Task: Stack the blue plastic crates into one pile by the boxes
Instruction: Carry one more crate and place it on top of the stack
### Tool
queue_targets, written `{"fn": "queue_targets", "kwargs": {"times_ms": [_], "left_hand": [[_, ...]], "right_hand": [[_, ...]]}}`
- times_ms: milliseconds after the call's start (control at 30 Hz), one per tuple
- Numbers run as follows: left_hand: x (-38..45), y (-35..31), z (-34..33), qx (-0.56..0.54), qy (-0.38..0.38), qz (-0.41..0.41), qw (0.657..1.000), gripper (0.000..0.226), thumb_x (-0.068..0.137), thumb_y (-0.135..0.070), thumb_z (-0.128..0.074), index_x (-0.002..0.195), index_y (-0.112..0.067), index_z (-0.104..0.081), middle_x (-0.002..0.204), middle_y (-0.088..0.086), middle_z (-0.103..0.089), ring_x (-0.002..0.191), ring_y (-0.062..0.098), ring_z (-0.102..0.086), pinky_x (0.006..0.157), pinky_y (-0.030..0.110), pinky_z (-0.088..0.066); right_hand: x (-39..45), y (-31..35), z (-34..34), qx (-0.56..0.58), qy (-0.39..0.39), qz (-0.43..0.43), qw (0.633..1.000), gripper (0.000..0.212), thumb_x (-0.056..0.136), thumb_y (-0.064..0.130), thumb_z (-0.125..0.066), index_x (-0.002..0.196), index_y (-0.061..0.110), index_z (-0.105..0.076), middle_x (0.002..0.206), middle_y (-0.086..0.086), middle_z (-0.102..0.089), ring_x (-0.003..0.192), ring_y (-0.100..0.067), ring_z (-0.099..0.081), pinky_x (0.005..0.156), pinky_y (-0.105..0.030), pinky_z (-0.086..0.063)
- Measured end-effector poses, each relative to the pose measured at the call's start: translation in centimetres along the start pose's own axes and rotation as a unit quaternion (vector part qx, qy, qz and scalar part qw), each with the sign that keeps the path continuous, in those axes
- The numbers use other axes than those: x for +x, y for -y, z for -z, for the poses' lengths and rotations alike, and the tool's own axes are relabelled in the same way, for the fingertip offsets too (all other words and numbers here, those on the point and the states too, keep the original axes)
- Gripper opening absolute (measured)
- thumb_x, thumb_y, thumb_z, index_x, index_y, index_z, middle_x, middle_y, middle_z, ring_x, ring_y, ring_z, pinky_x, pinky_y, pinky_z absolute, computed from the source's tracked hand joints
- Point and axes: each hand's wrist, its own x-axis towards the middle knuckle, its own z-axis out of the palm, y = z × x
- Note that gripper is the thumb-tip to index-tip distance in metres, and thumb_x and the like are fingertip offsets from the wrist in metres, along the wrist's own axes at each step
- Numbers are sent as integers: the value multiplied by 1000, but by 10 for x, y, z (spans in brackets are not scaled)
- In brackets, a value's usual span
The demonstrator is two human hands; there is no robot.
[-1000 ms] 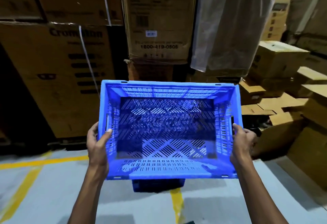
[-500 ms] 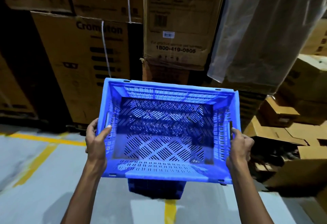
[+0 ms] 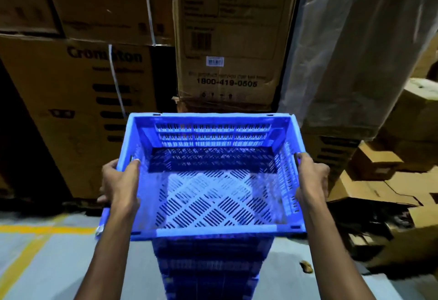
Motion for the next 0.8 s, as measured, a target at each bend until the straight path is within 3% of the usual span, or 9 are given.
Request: {"fn": "queue_targets", "kwargs": {"times_ms": [133,233,333,400,467,567,667,800], "left_hand": [[37,-23,-31,77,19,-26,997,54,58,-65,-61,101,-32,-57,93,2,-68,97,35,-60,97,54,-45],[57,-45,-50,155,52,-40,986,67,56,-70,-59,108,-27,-60,101,8,-68,102,39,-57,99,51,-42],[81,-56,-74,237,131,-41,962,82,58,-77,-60,118,-21,-56,120,16,-62,114,42,-52,105,48,-34],[91,-63,-90,299,195,-52,932,92,56,-85,-56,126,-26,-55,130,17,-57,121,43,-49,107,48,-29],[93,-71,-103,362,227,-75,901,90,62,-86,-56,134,-31,-52,139,18,-49,126,41,-44,108,45,-28],[91,-77,-121,414,220,-103,878,83,74,-81,-55,139,-30,-47,141,20,-41,130,41,-37,107,45,-24],[83,-81,-130,441,208,-127,864,81,75,-80,-55,139,-31,-47,142,21,-39,130,41,-35,106,46,-24],[80,-80,-133,454,192,-141,859,78,76,-77,-57,138,-30,-49,141,21,-39,131,42,-33,105,49,-22]], "right_hand": [[5,29,-32,-27,-5,-3,1000,77,74,63,-52,119,2,-58,118,-22,-68,110,-42,-62,103,-47,-45],[16,46,-54,-28,36,-8,999,94,60,70,-52,124,1,-54,116,-21,-69,104,-41,-66,99,-47,-50],[35,54,-73,-43,57,-18,997,123,58,70,-54,151,2,-14,126,-25,-63,109,-38,-63,104,-55,-46],[41,60,-81,-84,70,-20,994,118,78,59,-58,154,0,10,140,-30,-51,129,-46,-47,111,-51,-37],[49,65,-88,-116,79,-15,990,113,87,55,-57,153,0,16,146,-30,-45,138,-50,-36,114,-49,-31],[66,66,-98,-187,95,15,978,111,86,61,-56,154,2,9,145,-24,-49,132,-45,-47,112,-50,-36],[72,69,-105,-209,94,88,969,80,85,57,-59,143,10,-29,138,-20,-55,123,-42,-56,104,-49,-44],[57,73,-121,-314,134,173,924,58,88,60,-54,133,23,-47,141,-11,-50,131,-43,-42,106,-56,-29]]}}
